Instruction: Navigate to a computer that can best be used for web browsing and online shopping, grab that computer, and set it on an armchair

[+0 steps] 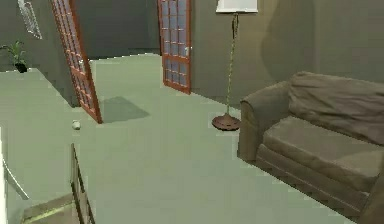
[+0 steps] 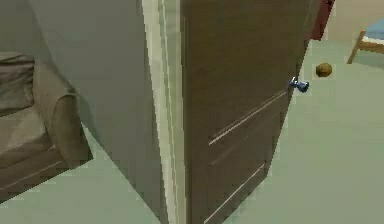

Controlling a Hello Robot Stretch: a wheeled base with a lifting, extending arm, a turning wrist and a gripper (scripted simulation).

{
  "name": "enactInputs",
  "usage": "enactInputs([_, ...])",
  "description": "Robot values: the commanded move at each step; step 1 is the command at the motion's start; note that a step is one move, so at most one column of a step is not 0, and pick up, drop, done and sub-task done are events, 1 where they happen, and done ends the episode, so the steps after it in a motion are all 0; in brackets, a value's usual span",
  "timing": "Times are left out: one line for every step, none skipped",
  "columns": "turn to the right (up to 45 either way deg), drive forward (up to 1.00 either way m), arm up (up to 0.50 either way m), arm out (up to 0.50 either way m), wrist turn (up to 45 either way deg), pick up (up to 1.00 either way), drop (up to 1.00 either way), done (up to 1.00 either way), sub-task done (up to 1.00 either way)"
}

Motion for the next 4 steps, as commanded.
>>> enactInputs([0.0,1.0,0.0,0.0,0.0,0.0,0.0,0.0,0.0])
enactInputs([36.0,0.0,0.0,0.0,0.0,0.0,0.0,0.0,0.0])
enactInputs([0.0,0.05,0.0,0.0,0.0,0.0,0.0,0.0,0.0])
enactInputs([-45.0,0.0,0.0,0.0,0.0,0.0,0.0,0.0,0.0])
